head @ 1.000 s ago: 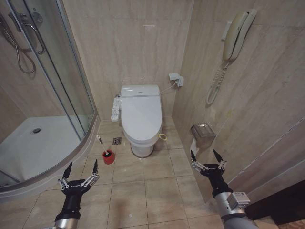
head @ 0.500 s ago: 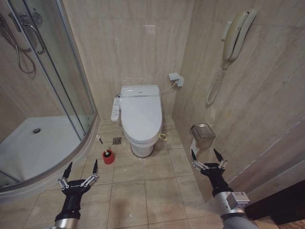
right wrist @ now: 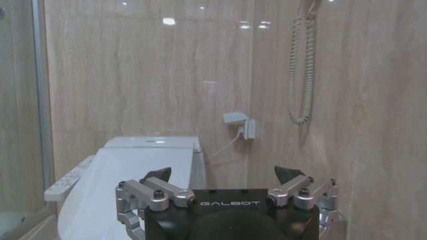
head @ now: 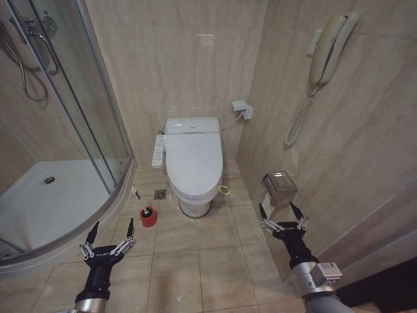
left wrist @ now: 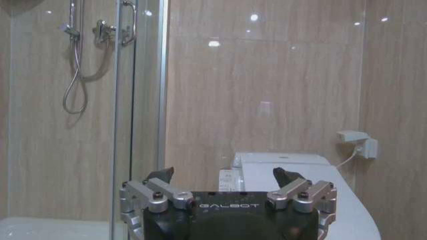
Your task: Open the toilet lid, clean the toilet bowl with a toilet brush, close the toilet lid, and flush.
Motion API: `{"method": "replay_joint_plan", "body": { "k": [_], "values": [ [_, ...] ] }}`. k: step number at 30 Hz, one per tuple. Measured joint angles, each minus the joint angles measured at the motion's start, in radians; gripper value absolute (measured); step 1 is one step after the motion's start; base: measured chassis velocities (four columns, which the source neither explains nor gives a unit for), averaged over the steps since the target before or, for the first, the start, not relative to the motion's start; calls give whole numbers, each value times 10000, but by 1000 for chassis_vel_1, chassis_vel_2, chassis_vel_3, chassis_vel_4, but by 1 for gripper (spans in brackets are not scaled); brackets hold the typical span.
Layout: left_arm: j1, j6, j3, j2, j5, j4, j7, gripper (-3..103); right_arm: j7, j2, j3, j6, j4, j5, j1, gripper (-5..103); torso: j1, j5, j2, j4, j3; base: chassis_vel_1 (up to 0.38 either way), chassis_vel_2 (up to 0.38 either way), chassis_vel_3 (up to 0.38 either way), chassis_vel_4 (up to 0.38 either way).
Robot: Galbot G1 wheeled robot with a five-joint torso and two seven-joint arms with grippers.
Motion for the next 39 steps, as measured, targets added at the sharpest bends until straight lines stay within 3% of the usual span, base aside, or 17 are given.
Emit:
{"method": "replay_joint_plan", "body": {
  "k": [39],
  "values": [
    [0,0,0,0,0,0,1,100,-327,7,-70,-36,12,86,-39,100,1,1,0,-2,0,-127,129,126,-130]
  ]
}}
